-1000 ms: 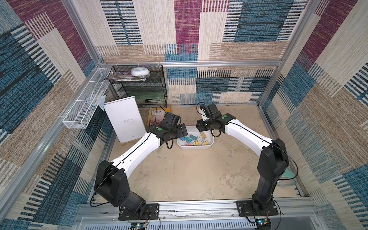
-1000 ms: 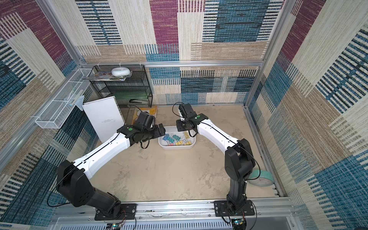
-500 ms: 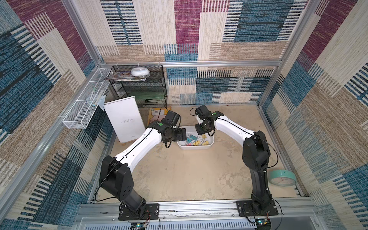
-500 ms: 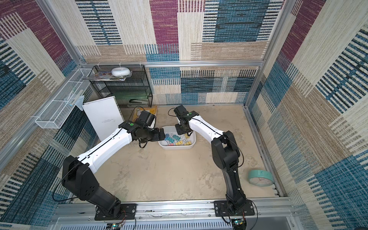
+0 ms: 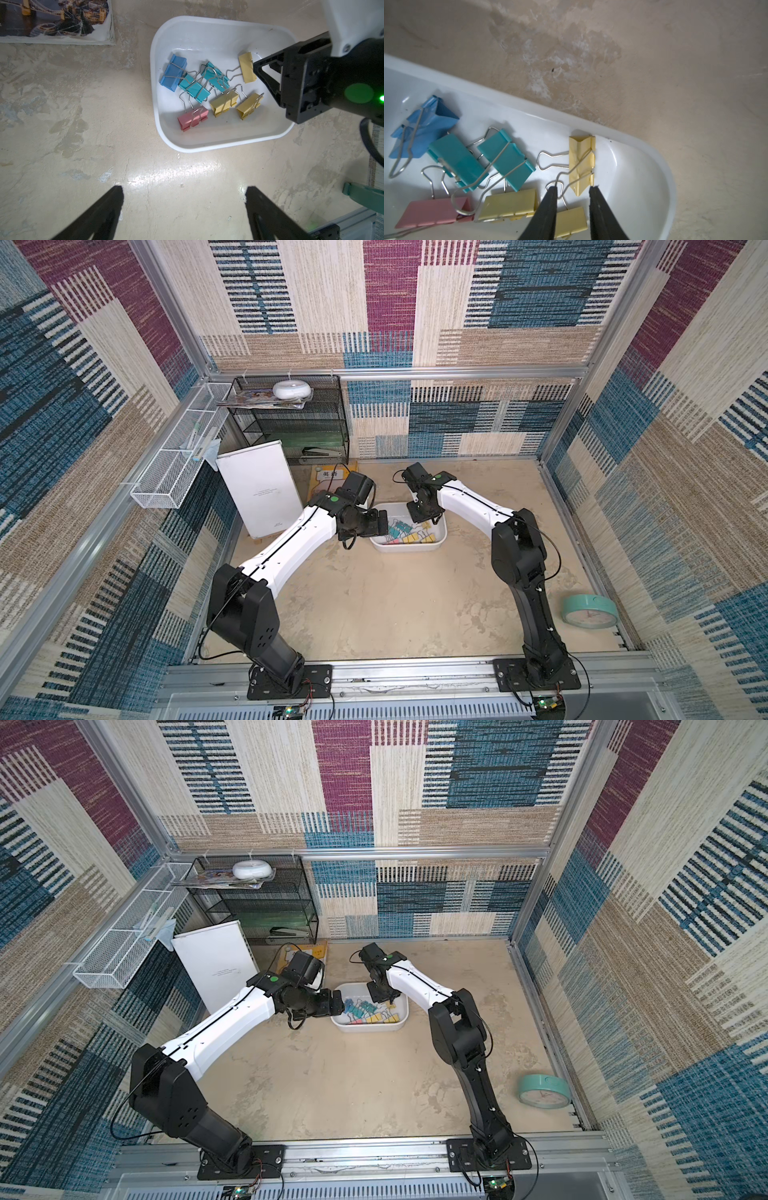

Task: Take out the binder clips from the storage box
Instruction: Pick up the binder clip from the storage box.

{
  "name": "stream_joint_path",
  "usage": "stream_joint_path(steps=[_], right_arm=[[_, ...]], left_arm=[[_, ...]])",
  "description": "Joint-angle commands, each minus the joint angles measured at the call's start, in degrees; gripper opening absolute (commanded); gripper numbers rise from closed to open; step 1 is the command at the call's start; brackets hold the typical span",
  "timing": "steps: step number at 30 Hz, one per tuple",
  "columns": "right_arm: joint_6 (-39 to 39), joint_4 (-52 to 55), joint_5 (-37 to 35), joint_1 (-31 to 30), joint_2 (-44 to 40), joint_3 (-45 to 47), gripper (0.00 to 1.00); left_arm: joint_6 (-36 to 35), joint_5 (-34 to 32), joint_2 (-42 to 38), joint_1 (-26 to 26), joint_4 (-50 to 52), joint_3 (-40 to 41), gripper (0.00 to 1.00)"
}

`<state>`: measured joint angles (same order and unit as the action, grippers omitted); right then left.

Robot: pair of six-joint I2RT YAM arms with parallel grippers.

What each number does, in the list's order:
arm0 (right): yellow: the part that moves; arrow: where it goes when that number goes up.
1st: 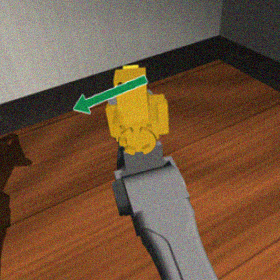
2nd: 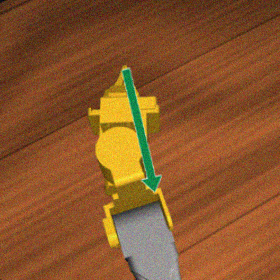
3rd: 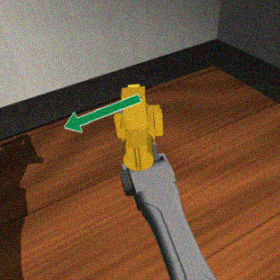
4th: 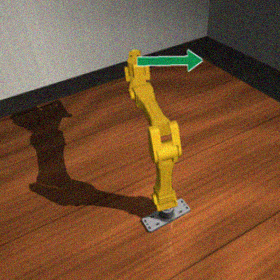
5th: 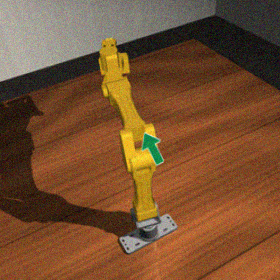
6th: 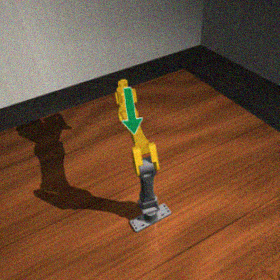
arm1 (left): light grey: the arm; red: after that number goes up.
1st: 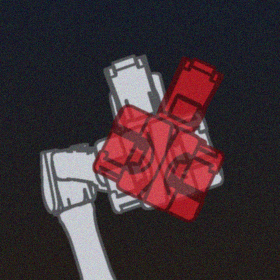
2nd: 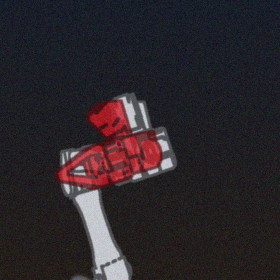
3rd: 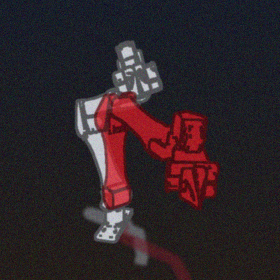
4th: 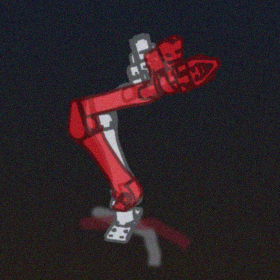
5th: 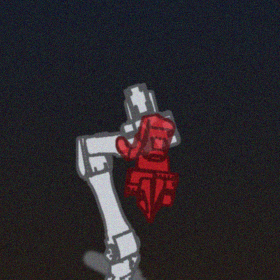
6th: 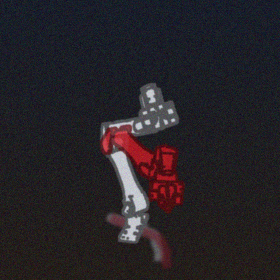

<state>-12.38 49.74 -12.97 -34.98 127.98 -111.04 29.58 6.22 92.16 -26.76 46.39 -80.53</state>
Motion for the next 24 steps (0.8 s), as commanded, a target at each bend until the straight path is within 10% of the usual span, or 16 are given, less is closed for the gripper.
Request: stream_joint_path(steps=[1,6,24], right_arm=[[0.2,0.7,0.6,-0.2,-0.1,-0.5,0.35],[0.2,0.2,0.9,-0.6,0.8,-0.7,0.4],[0.5,-0.1,-6.8,-1.6,-0.5,-2.5,0.0]], left_arm=[[-0.7,-0.1,0.1,0.3,0.2,-0.1,0.96],[-0.8,-0.1,0.1,0.7,0.2,-0.1,0.96],[-0.8,0.5,0.1,1.1,0.3,0.1,0.96]])
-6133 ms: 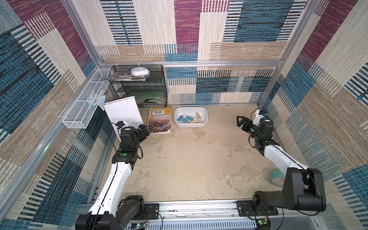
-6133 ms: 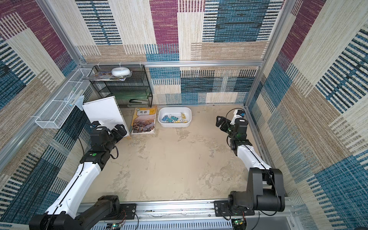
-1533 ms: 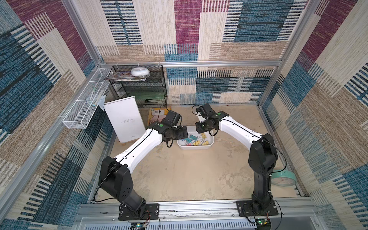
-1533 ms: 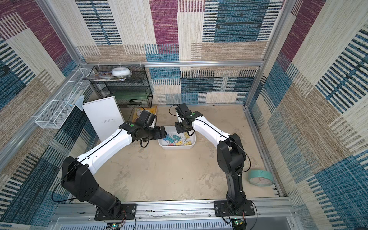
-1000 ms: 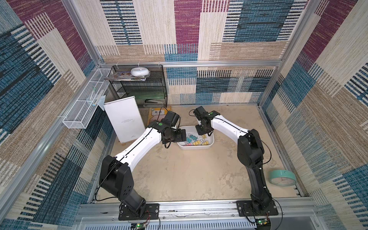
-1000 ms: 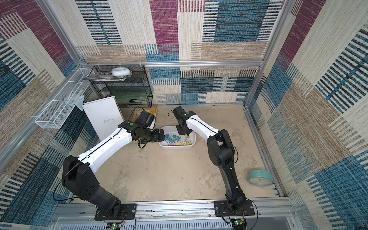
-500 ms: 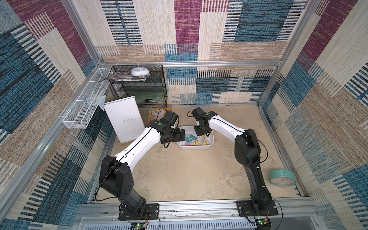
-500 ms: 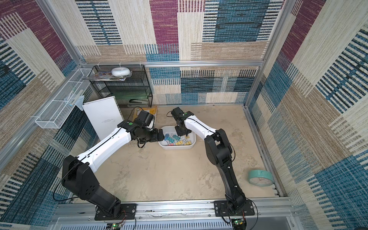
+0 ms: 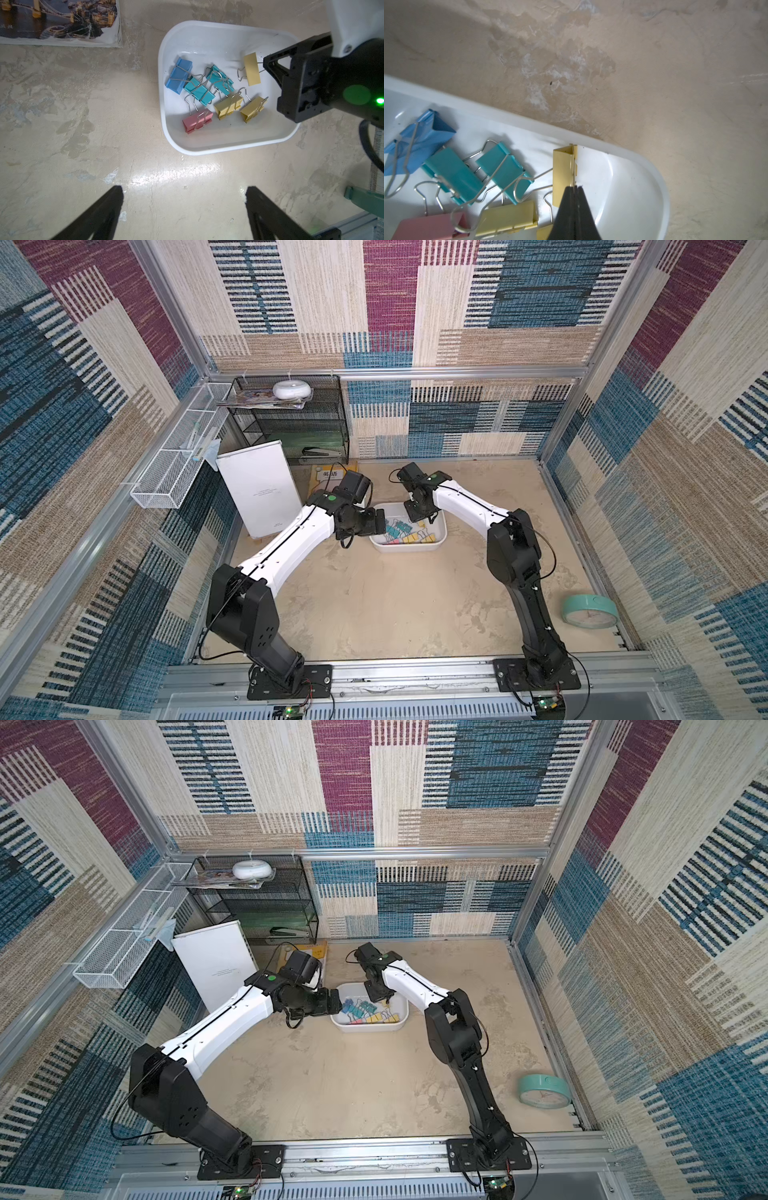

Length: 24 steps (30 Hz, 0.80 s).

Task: Take out the binder clips from the storage box
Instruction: Pick up the binder clip from the storage box, then place the binder clip at the center of the board.

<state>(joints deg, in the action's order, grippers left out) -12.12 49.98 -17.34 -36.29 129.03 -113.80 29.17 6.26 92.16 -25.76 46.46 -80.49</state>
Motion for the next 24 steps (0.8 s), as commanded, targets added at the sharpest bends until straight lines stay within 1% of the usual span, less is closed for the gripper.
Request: stream_joint_path(steps=[1,6,10,15,20,24], right_arm=[[0.3,-0.5,-3.0,-0.4,-2.2,0.5,0.0],[1.7,-1.9,-5.4,-1.4,-7.6,4.1,0.0],[3.4,-4.8,-5.5,-3.1,-14.9,11.1,0.0],[4.7,-6.5,-6.6,-7.8,-22.4,20.3,0.0],[2.4,-6.2,-8.5,-12.9,-27.4,29.8,0.0],[-0.7,-5.9,-9.2,-15.7,-31.3,35.6,0.0]], left_arm=[[-0.4,0.5,0.1,0.1,0.2,0.1,0.96],[-0.3,0.6,-0.2,0.1,0.3,0.1,0.96],[-0.6,0.6,-1.0,0.2,0.2,0.1,0.96],[-0.3,0.7,-2.9,0.1,-0.4,1.2,0.96],[0.1,0.5,-5.7,0.1,-1.2,3.7,0.96],[0.3,-0.3,-8.3,0.2,-1.1,6.0,0.96]])
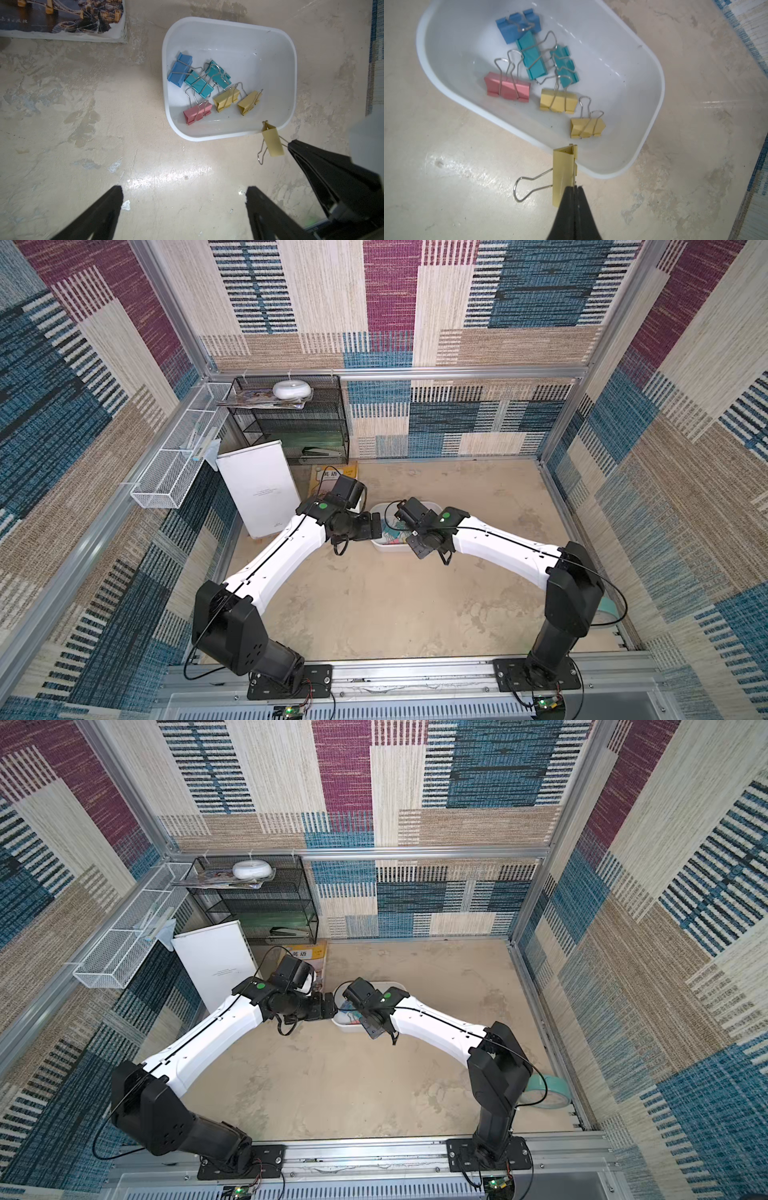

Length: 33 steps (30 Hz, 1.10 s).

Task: Take out the binder clips from the storage box
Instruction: Place the binder clip at the center of the board.

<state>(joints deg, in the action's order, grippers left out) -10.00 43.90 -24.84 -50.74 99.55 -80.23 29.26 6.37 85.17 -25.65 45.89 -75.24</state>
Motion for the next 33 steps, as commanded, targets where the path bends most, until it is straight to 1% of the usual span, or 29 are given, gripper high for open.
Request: stream_joint_path(steps=[1,4,7,13,18,21,22,26,27,30,32,33], right_arm=[[-3.9,0.4,-1.4,-1.9,-2.9,3.3,0.0],[-5.4,-0.7,-0.7,-3.7,-5.2,8.0,0.0],[-5.8,-3.3,-1.2,-4.4,-5.2,12.4,0.0],[-6.7,-6.1,-2.5,-5.2,-4.4,16.3,0.0],[-6.4,-8.3,-1.6,-5.5,-3.4,18.0,0.0],[-6.3,-8.7,-1.2,-5.6,-2.6,17.6,0.1],[-6.1,-8.7,-1.0,-5.6,-2.4,17.3,0.14],[-5.4,-7.6,-1.2,-5.6,-2.9,14.7,0.38],[-5.2,-7.4,-1.3,-5.6,-3.4,13.9,0.42],[-5.2,-7.3,-2.4,-5.5,-4.9,11.5,0.48],[-5.3,-7.6,-3.2,-5.3,-5.6,10.2,0.53],[-5.4,-7.8,-3.4,-5.0,-6.1,9.7,0.55]], left_arm=[[0.3,-0.4,-2.1,0.0,-0.6,1.3,0.96],[0.6,-0.4,-4.0,0.0,-1.2,3.0,0.96],[1.3,0.2,-5.5,-0.1,-2.4,4.7,0.96],[1.6,1.8,-7.3,0.0,-2.6,5.7,0.96],[2.2,2.5,-7.8,-0.1,-3.1,6.5,0.95],[2.7,3.8,-7.4,-0.1,-3.6,6.8,0.93],[2.7,4.4,-7.2,-0.2,-3.8,6.9,0.91],[2.4,6.1,-5.7,-0.4,-4.0,6.2,0.83],[2.4,6.4,-5.2,-0.4,-4.0,6.0,0.8],[2.1,7.7,-3.2,-0.5,-4.0,4.8,0.64],[2.0,8.6,-1.2,-0.5,-4.0,3.7,0.57],[1.6,9.1,-0.1,-0.5,-4.0,2.9,0.52]])
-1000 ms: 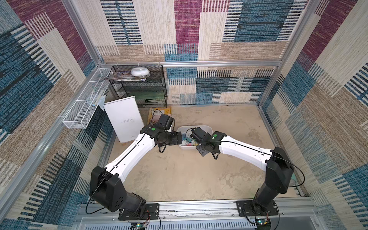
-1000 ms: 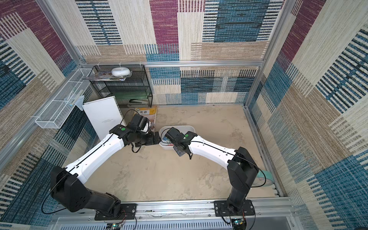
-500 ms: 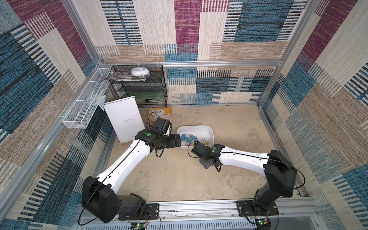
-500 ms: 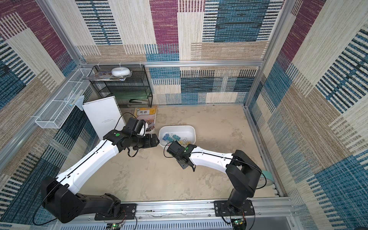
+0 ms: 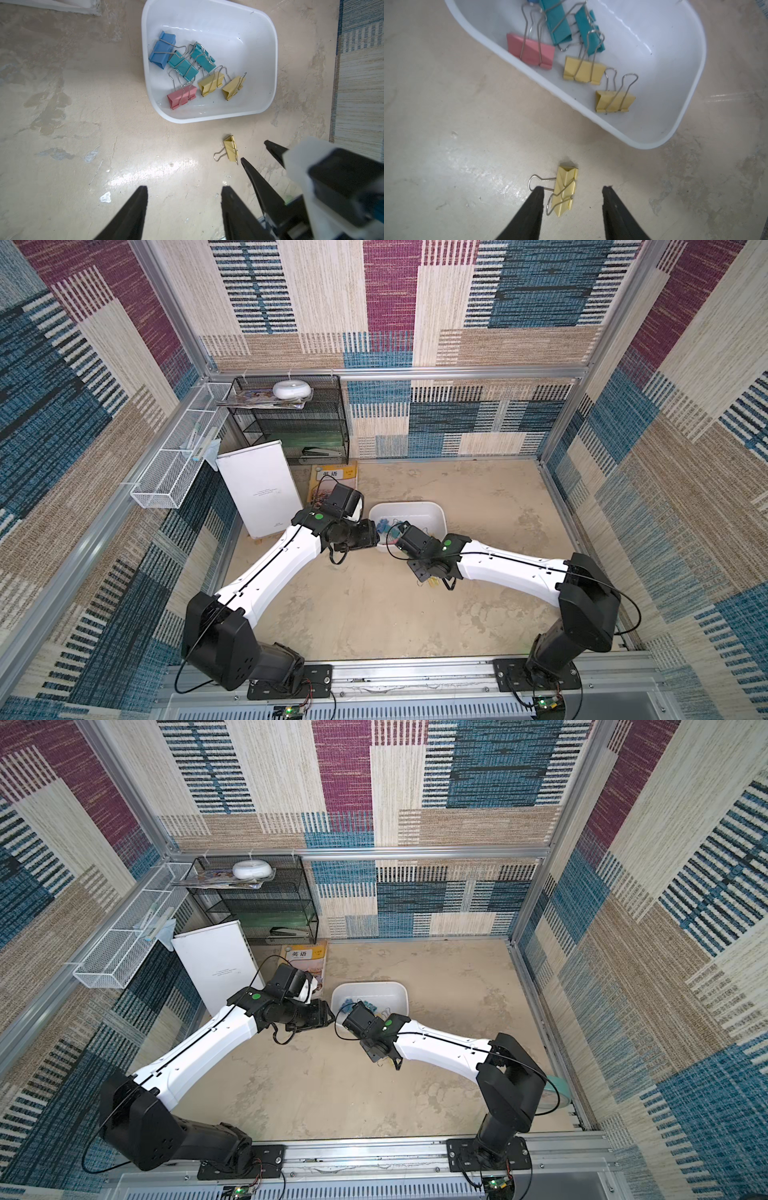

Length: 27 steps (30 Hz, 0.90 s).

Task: Take out the binder clips from the storage box
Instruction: Place the binder clip at the center of the board, then pick up the binder clip from the storage box.

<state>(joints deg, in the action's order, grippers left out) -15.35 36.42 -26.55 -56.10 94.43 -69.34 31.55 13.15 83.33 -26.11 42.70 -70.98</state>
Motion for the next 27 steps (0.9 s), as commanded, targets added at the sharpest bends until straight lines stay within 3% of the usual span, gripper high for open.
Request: stream_joint_path(steps=[1,4,7,17,27], right_arm=[[0.0,-0.5,-1.6,0.6,-1.3,-1.8,0.58],[-0.2,-0.9,-0.1,2.4,-2.3,-2.6,0.65],[-0.9,-2.0,2.5,5.2,-3.7,-2.0,0.7],[-1.6,-3.0,6.7,12.3,-6.0,-1.7,0.84],[-0.9,-3.2,7.6,14.5,-4.4,-3.8,0.92]], left_arm=[[-1.1,2.8,2.8,-0.1,-0.8,-2.3,0.48],[-2.9,3.8,7.0,-0.2,-0.8,-5.2,0.35],[-5.0,5.2,11.5,-0.2,-0.6,-8.7,0.29],[-11.2,6.7,23.9,-0.2,0.6,-17.8,0.27],[-15.8,4.5,29.4,-0.1,2.4,-19.8,0.29]])
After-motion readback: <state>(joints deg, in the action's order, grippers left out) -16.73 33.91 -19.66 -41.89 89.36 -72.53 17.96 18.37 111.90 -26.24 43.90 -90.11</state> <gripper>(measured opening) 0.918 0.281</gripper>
